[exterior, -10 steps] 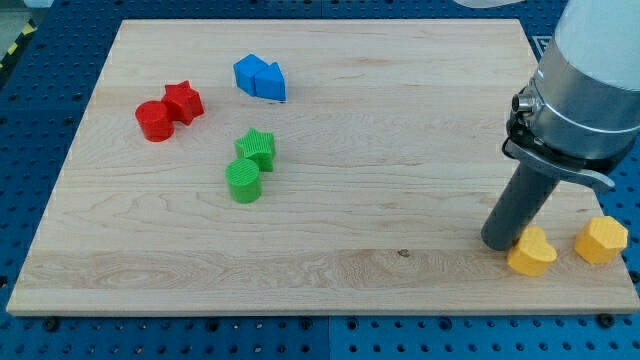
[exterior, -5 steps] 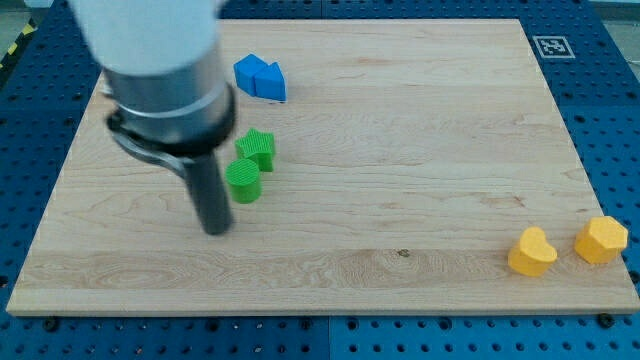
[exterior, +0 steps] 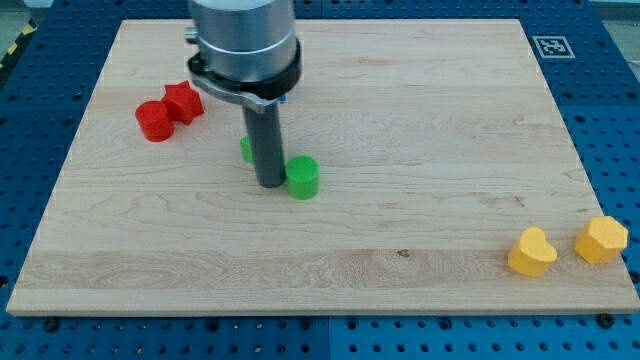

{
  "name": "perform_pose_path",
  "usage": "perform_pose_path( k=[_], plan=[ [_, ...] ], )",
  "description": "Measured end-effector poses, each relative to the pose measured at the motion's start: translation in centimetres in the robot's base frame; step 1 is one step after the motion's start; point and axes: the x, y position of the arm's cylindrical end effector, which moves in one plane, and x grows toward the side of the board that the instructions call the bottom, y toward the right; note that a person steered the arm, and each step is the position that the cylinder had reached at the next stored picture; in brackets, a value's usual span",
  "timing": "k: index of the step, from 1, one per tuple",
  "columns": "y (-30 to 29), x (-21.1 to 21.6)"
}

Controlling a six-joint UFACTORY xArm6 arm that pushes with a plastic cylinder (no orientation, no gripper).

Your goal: Push the green circle into the yellow heart

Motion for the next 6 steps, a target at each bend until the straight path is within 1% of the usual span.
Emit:
perform_pose_path(
  k=[3,4,5,6],
  plan=[
    [15.4,0.6],
    [19.4,2.8],
    [21.7,4.1],
    [21.3,4.2]
  ],
)
